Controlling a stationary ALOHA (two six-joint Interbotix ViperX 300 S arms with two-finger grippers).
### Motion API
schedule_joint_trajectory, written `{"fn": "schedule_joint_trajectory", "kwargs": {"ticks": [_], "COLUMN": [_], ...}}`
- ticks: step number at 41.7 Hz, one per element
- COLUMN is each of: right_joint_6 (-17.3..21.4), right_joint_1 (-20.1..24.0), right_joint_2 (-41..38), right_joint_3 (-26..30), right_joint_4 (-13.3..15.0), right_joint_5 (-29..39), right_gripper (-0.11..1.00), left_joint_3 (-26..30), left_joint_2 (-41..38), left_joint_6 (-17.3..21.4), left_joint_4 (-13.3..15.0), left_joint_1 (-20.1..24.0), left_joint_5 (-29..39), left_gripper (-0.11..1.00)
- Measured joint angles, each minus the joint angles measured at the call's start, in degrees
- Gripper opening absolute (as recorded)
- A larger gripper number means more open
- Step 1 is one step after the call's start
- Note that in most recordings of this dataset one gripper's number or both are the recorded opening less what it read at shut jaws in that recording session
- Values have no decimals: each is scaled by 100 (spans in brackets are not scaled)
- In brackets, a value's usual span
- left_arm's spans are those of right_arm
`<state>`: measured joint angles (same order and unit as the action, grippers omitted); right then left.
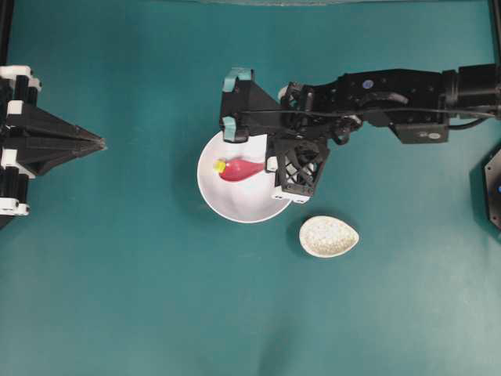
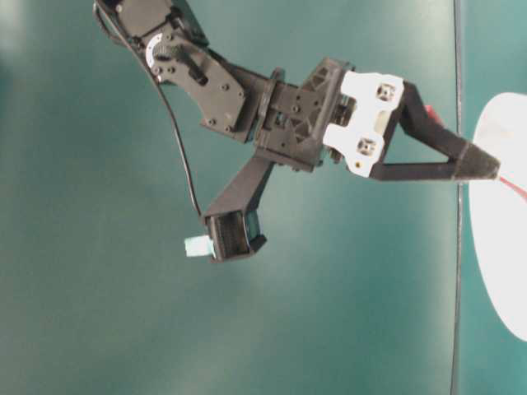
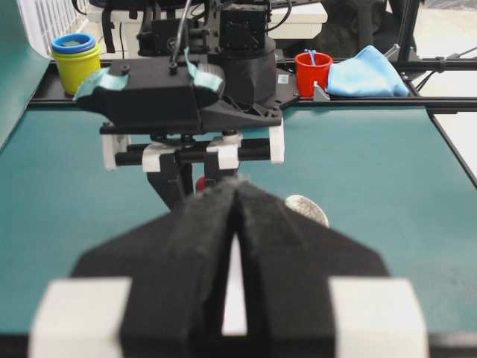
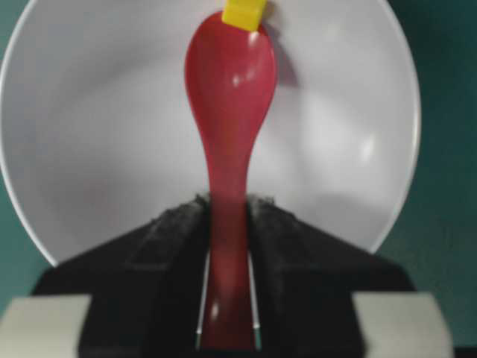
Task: Scoop the yellow hexagonal prism block from the bowl with a spoon using the right arm.
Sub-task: 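Push the spoon under the yellow block, sliding it along the bowl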
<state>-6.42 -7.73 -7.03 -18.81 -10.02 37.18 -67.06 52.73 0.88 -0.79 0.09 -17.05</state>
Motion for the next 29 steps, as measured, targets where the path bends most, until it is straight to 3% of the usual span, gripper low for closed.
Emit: {"fn": "schedule_joint_trajectory", "kwargs": {"ticks": [29], "right_joint_6": [44], "right_joint_1": [132], "right_joint_2": [650], "right_joint_3": [-1055], "right_joint_4": [0], "right_joint_5": [-1626], "right_gripper": [24], "left_joint_3": [0], "left_joint_2": [0], "left_joint_6": [0], "left_joint_4": [0], "left_joint_1": [0], "left_joint_5": [9], "left_gripper": [0]}}
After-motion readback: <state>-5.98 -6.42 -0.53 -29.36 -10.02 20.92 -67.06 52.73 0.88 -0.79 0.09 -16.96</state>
